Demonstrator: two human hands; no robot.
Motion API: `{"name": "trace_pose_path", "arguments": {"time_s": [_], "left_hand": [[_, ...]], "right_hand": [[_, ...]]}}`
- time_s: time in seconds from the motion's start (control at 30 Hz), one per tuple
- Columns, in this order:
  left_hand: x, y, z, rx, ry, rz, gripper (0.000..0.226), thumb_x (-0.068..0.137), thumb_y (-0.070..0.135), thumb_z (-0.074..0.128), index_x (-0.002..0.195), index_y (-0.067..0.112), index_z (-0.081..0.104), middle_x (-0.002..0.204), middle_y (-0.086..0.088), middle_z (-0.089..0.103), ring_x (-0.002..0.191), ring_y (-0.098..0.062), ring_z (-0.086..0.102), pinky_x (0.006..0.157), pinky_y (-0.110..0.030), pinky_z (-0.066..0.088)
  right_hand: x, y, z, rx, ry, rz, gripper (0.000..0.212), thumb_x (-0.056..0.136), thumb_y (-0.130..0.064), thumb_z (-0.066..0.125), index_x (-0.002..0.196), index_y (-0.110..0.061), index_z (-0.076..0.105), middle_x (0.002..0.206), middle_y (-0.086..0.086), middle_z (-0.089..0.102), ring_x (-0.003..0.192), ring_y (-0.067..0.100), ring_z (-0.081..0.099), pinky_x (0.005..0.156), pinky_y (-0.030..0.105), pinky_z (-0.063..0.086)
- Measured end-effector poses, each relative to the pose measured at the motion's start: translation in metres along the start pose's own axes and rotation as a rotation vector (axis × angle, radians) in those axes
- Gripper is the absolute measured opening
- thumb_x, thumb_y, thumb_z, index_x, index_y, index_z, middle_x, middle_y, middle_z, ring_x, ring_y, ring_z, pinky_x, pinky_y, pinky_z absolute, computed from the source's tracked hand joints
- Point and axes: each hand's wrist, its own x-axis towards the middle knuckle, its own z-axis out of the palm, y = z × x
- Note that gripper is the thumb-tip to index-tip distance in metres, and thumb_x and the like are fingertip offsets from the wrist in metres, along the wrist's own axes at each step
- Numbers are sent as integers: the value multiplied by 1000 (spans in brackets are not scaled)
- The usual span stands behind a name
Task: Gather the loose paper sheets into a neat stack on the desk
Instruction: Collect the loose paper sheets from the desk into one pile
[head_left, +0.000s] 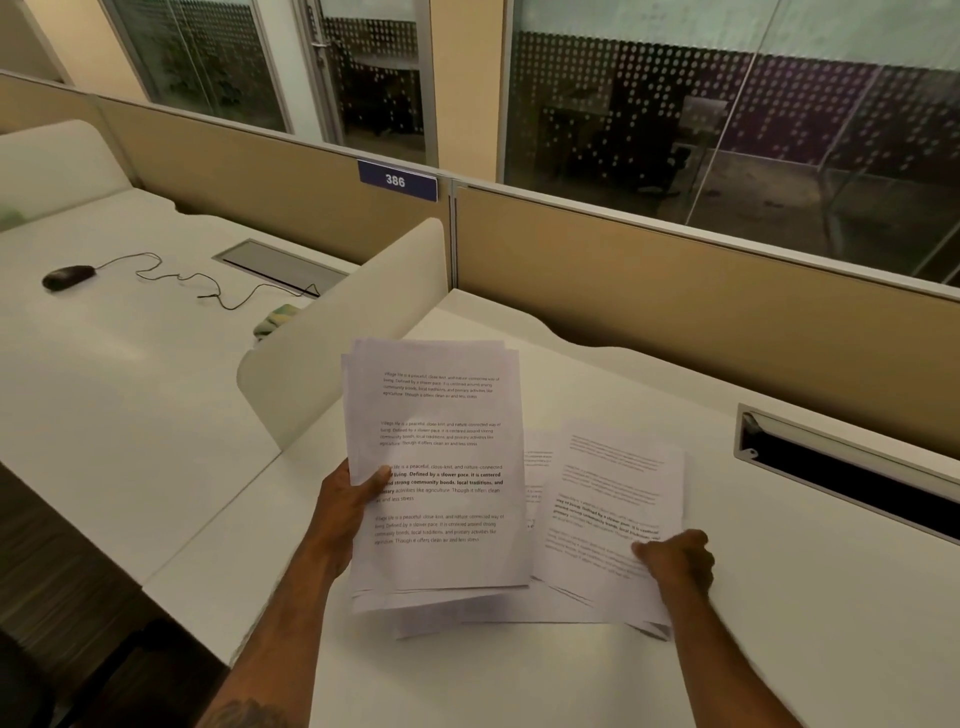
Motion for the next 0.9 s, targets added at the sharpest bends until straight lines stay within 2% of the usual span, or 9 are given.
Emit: {"name": "trace_pose_path", "arguments": {"time_s": [0.1, 0.23, 0.27, 0.37, 0.43, 0.6, 0.7, 0.8, 0.9], "left_hand": [[3, -1, -3, 1, 1, -2, 29, 92, 18, 70, 121, 17, 65, 110, -15, 78, 94, -40, 76, 80, -56, 62], [7, -1, -5, -8, 1, -6, 29, 91, 18, 71, 120, 16, 66, 110, -16, 79, 93, -38, 77, 77, -51, 63], [7, 1, -5, -10, -2, -5, 29, 91, 18, 71, 120, 17, 66, 110, -16, 78, 94, -39, 76, 78, -52, 63], [9, 5, -7, -14, -2, 4, 28, 92, 18, 71, 120, 17, 66, 112, -17, 78, 96, -41, 76, 80, -55, 62], [8, 8, -8, -20, 3, 13, 27, 93, 18, 70, 120, 17, 66, 112, -17, 78, 97, -41, 75, 80, -54, 62], [4, 13, 1, -37, -22, 14, 32, 94, 15, 68, 126, 14, 64, 116, -18, 76, 102, -41, 74, 88, -58, 59], [-3, 13, 8, -40, -56, 4, 37, 94, 17, 69, 130, 11, 63, 117, -18, 76, 102, -42, 74, 90, -62, 58], [-12, 15, 9, -11, -71, 22, 42, 89, 34, 74, 127, 17, 66, 117, -16, 76, 105, -39, 73, 95, -63, 55], [-18, 17, 4, -71, -20, -39, 58, 90, 62, 58, 128, 19, 68, 119, -16, 75, 110, -39, 71, 101, -60, 52]], "right_hand": [[12, 4, -9, 77, -56, -14, 57, 73, -11, 84, 121, 8, 60, 119, 27, 68, 106, 42, 65, 95, 51, 54], [13, -12, -32, 256, -115, -264, 49, 84, -9, 76, 129, 1, 60, 129, 22, 65, 113, 39, 63, 103, 50, 50], [9, -20, -43, 334, -135, -329, 45, 84, -7, 76, 127, -3, 61, 128, 22, 66, 109, 37, 66, 100, 49, 52], [-7, -40, -84, 577, -233, -447, 26, 79, -12, 81, 103, -20, 72, 106, 9, 78, 82, 28, 76, 71, 36, 60], [-25, -47, -109, 669, -366, -507, 34, 75, -26, 84, 107, -26, 72, 102, 1, 80, 83, 25, 78, 63, 34, 61], [-65, -71, -81, 800, -680, -574, 43, 76, -18, 77, 117, -6, 70, 111, 15, 77, 97, 33, 75, 74, 37, 62], [-98, -84, -29, 714, -689, -578, 35, 76, -19, 78, 108, -6, 73, 107, 14, 78, 90, 26, 76, 73, 32, 62], [-117, -88, 10, 626, -697, -564, 34, 84, -20, 77, 116, -11, 71, 107, 5, 79, 95, 23, 76, 81, 36, 62], [-129, -89, 32, 557, -674, -593, 39, 83, -25, 79, 118, -17, 66, 112, 3, 77, 98, 23, 75, 88, 45, 61]]}}
